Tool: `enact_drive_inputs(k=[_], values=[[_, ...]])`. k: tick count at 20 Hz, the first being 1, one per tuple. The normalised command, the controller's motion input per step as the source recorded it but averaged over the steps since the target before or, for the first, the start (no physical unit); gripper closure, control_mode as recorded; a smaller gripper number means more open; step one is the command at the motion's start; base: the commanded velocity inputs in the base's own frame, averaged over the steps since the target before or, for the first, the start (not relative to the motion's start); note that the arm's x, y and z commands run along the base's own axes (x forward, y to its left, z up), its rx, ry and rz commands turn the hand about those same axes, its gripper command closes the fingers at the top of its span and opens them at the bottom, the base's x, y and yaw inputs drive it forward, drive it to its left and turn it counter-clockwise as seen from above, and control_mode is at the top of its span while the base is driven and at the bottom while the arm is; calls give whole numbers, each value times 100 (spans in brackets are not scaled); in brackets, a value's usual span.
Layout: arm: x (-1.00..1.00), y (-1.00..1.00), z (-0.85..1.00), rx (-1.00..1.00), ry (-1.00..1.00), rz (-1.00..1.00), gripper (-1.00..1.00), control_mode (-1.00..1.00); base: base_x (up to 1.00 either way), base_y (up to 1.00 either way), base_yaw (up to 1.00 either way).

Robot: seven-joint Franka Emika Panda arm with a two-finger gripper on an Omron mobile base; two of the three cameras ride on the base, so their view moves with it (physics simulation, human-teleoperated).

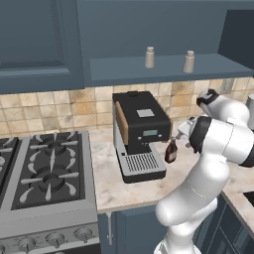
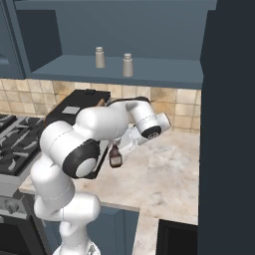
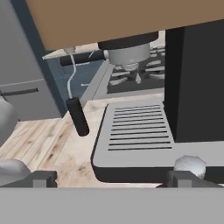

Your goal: There are various items on the counter. Only move the condiments/shakers into the cabinet.

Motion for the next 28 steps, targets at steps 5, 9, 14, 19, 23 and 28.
enact_drive_inputs(k=[5,9,14,19,23,28], values=[[0,7,-12,0,0,0,-100,-100,0,0,0],[0,13,-6,0,0,0,-100,-100,0,0,0],[0,9,-2,0,0,0,-100,-100,0,0,0],[13,1,0,0,0,0,-100,-100,0,0,0],[28,0,0,0,0,0,-100,-100,0,0,0],[38,0,0,0,0,-2,-100,-100,0,0,0]])
